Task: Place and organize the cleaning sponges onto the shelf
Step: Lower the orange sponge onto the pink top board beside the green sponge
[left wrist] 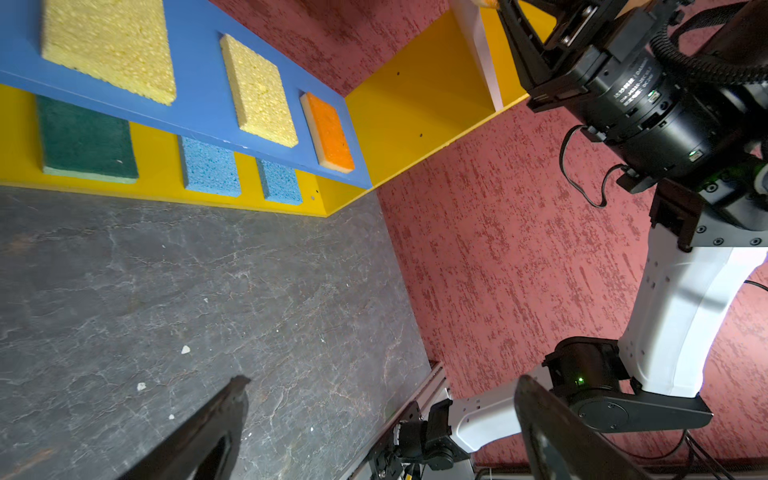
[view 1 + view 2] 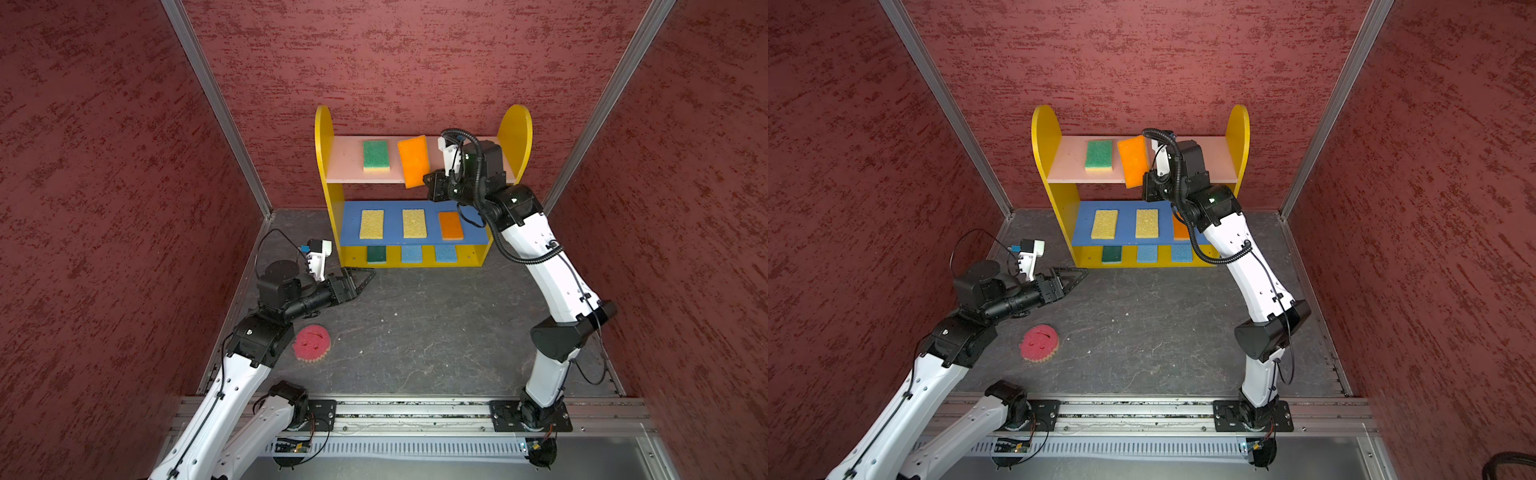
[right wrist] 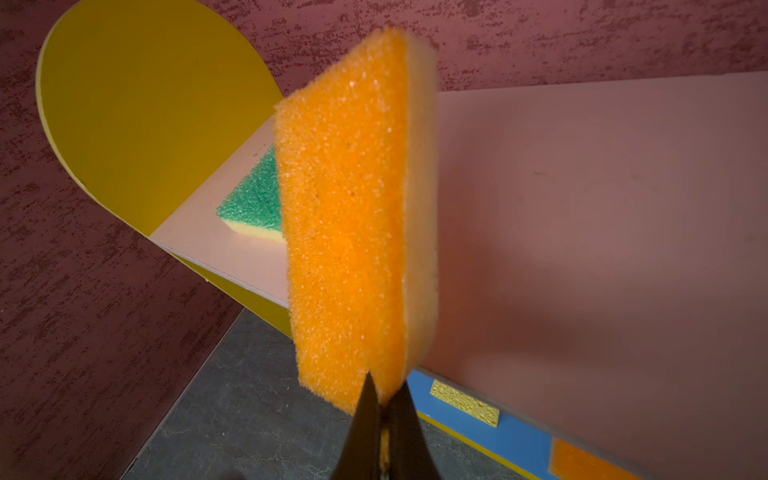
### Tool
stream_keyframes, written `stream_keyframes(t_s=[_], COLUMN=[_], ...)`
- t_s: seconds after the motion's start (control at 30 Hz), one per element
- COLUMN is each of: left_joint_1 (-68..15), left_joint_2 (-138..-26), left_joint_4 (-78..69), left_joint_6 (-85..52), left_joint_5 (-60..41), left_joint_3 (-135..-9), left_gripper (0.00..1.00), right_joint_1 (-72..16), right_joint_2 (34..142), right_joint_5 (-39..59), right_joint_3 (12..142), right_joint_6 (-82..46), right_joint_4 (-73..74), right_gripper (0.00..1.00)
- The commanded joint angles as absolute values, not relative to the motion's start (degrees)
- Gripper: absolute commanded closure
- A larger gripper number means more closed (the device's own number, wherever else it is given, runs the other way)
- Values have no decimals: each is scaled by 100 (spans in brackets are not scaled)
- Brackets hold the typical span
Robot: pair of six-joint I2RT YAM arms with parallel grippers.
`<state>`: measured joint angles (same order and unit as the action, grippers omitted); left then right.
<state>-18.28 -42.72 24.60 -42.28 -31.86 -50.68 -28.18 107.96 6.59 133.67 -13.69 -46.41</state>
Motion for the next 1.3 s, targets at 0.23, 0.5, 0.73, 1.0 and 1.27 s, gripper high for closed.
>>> stream_keyframes(t_s=[0.23,0.5,0.73,1.0,1.27], left_joint_1=[-1471,-1424,-1423,-1415,-1417], left_joint_2=[-4361,-4552,-4621,-4691,-4666], left_joint_4=[2553,2437,2327,2312,2316], left_joint_6=[-4069,-4163,-4244,-4271,-4306], left_joint_5=[-3340,-3418,-3402,-3419,-3447], left_joint_3=[-5227,-5265,-5265,-5291,-5264], left_gripper=[1,1,1,0,1], right_joint_1=[-2470,-2297,-2146,-2014,-1995], right_joint_2=[11290,11249,11284,11337,11371], right_joint_5=[1414,1686,1731,1652,1551], right_joint_3=[14009,14002,14005,14019,14019], right_joint_6=[-1457,-1699,-2055,-2245,-2325], right_joint_4=[-4822,-4591,-4466,-4503,-4443], right_gripper=[100,100,100,100,100])
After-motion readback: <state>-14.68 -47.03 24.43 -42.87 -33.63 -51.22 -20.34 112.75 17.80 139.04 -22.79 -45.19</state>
